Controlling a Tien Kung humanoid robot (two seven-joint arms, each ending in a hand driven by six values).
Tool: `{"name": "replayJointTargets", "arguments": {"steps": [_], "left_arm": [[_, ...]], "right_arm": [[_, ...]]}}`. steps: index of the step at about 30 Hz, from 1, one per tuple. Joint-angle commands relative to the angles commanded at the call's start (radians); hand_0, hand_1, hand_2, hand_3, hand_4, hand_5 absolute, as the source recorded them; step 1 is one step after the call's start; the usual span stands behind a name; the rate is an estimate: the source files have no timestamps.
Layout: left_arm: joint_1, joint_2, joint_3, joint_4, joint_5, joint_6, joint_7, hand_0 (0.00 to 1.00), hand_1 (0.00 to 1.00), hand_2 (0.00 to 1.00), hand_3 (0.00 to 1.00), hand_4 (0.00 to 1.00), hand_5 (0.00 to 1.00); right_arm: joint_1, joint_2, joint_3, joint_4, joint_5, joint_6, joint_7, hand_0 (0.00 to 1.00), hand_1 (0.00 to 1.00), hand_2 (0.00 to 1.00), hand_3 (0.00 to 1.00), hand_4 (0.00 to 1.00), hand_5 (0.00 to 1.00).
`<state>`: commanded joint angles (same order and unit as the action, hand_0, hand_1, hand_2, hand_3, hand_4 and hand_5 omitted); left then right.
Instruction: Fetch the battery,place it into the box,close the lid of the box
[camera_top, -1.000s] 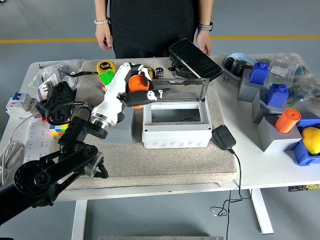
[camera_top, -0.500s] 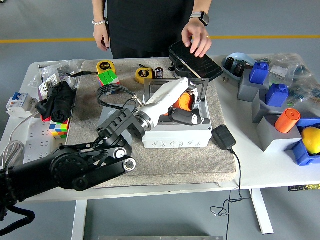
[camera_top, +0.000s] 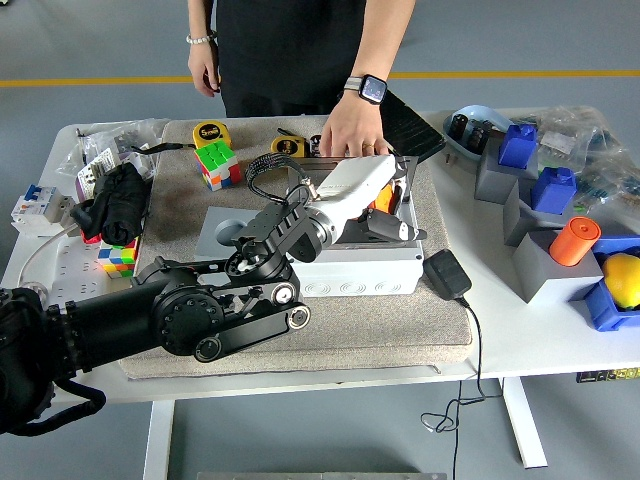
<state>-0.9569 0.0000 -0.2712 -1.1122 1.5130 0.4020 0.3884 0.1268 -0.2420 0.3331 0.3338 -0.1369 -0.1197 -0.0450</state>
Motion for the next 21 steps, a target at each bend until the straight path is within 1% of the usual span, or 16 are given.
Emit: {"name": "replayJointTargets", "arguments": {"steps": [4,5,11,12,21], "left_arm": [[0.008,0.000,0.007,0.005,-0.006,0.000,-0.012,0.150,0.171,0.256,0.411,0.998,0.401],[0.009,0.000,0.007,0.005,-0.007,-0.001,-0.014,0.290,0.484,0.482,0.542,0.998,0.429],[0.012,0.000,0.010,0.012,-0.016,0.001,-0.017,0.290,0.484,0.482,0.542,0.998,0.429],[0.012,0.000,0.010,0.012,-0.016,0.002,-0.019,0.313,0.512,0.500,0.559,0.998,0.443],[0.016,0.000,0.004,0.008,-0.022,0.000,-0.021,0.308,0.515,0.505,0.567,0.998,0.457]], "right_arm": [[-0.001,0.000,-0.001,0.000,0.001,0.001,0.000,0.572,0.642,0.668,0.584,0.949,0.480],[-0.002,0.000,-0.002,0.000,0.001,0.001,0.000,0.575,0.642,0.668,0.584,0.949,0.480],[-0.001,0.000,0.001,0.002,-0.004,0.000,0.001,0.575,0.642,0.668,0.584,0.949,0.480],[-0.001,0.000,0.003,0.003,-0.006,0.000,0.001,0.572,0.642,0.668,0.584,0.948,0.480],[-0.001,0.000,0.005,0.003,-0.007,0.001,0.000,0.571,0.642,0.667,0.584,0.948,0.480]]}}
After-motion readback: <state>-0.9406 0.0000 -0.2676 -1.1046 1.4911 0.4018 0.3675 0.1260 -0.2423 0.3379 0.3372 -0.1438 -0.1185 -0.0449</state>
